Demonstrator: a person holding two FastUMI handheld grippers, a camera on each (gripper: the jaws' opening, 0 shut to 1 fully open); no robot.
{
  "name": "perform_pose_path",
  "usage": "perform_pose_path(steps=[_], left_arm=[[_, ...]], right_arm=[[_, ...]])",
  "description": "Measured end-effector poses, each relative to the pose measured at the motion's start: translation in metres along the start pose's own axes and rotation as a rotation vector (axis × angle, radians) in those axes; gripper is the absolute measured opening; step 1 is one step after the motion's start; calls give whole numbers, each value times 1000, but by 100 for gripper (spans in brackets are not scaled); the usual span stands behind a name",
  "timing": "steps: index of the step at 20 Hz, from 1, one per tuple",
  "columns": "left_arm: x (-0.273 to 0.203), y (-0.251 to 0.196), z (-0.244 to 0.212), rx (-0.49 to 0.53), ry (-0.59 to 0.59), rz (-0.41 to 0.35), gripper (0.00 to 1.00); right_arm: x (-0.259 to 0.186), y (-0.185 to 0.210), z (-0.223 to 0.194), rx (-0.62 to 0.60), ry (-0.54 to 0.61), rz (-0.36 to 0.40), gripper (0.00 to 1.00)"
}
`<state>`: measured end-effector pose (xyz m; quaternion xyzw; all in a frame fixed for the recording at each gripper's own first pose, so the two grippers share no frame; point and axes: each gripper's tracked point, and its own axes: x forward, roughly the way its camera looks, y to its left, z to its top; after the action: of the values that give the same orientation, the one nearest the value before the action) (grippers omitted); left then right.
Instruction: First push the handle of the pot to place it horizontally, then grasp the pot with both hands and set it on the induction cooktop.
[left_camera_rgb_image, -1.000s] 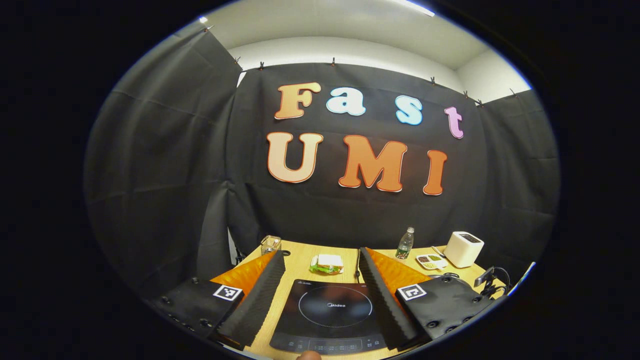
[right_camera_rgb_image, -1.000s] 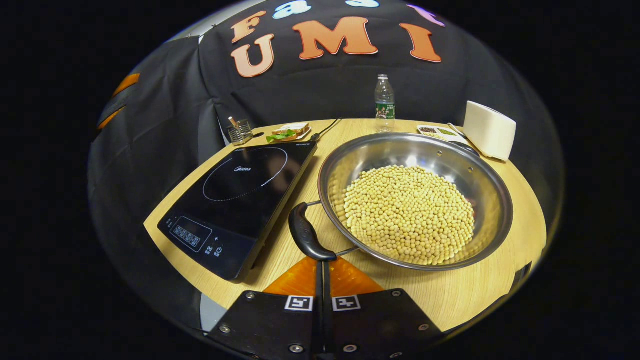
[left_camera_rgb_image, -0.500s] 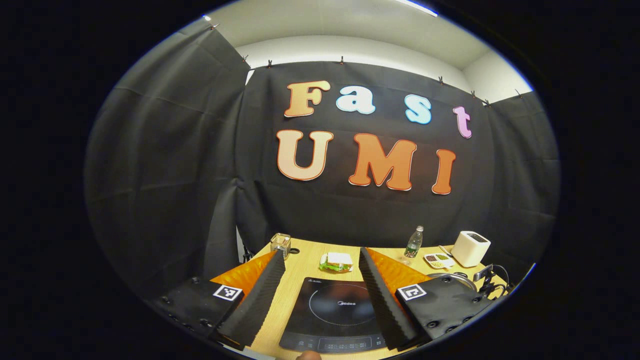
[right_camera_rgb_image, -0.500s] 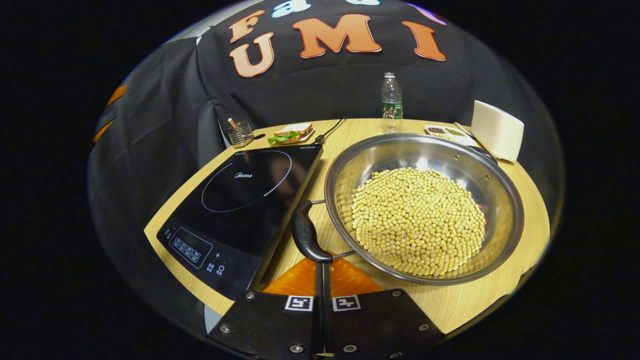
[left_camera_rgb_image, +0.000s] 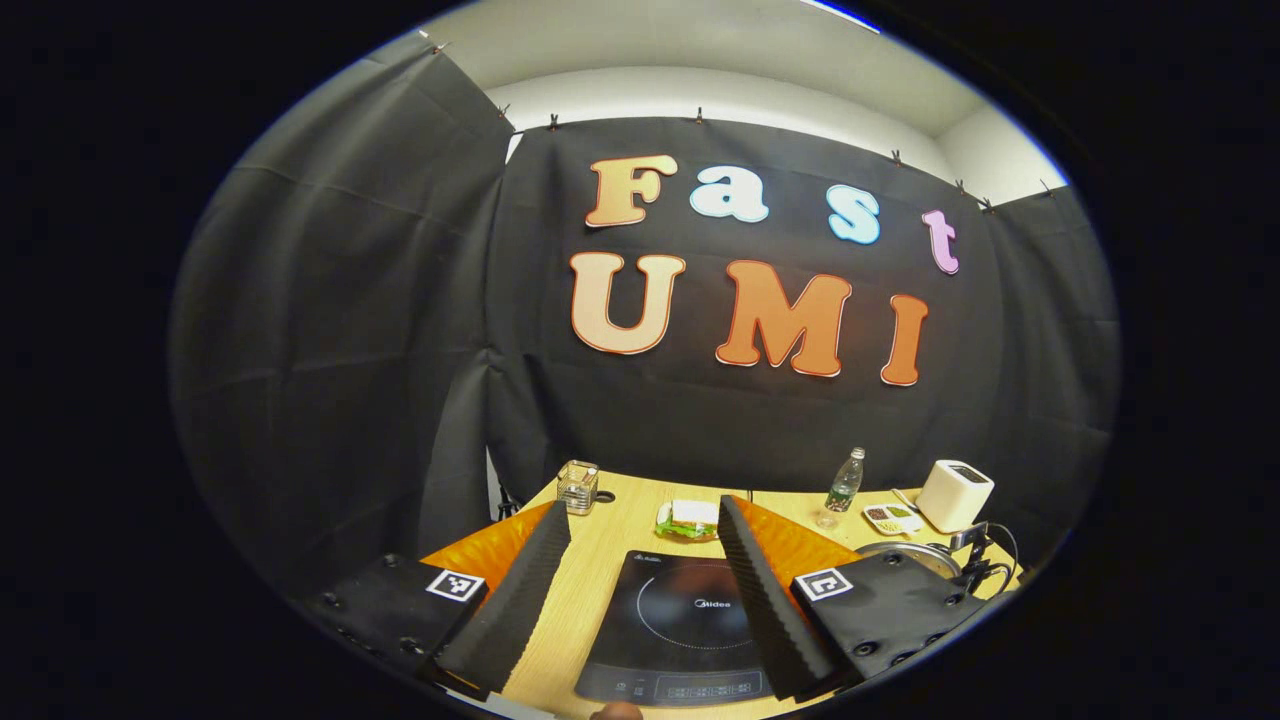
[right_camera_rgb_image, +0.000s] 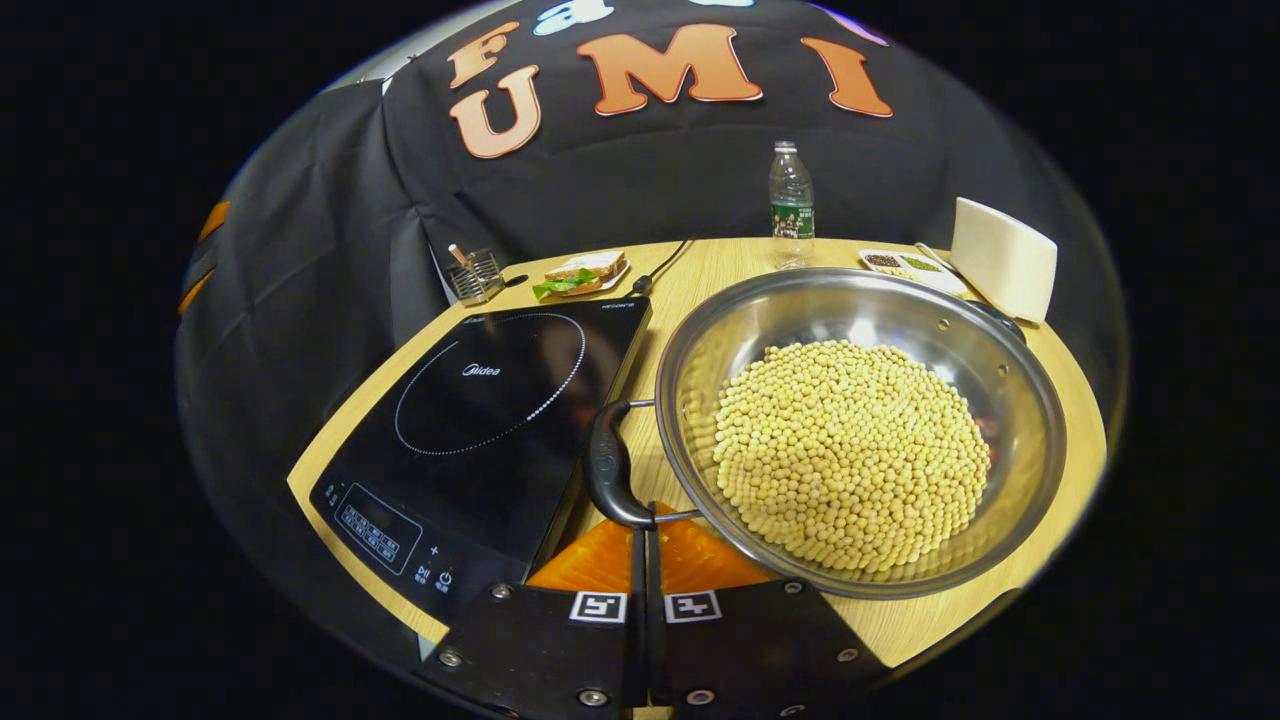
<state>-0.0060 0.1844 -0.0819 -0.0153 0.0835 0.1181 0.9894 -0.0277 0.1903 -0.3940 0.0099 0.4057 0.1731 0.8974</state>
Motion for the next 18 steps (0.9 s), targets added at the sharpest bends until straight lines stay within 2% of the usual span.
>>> perform_pose_path(steps=[7,18], left_arm=[[11,22,-13,-33,22,31,98],[12,35,-16,-14,14,45,98]], right_arm=[[13,9,9,10,2,-2,0],[30,23,28,-5,-15,-5,0]])
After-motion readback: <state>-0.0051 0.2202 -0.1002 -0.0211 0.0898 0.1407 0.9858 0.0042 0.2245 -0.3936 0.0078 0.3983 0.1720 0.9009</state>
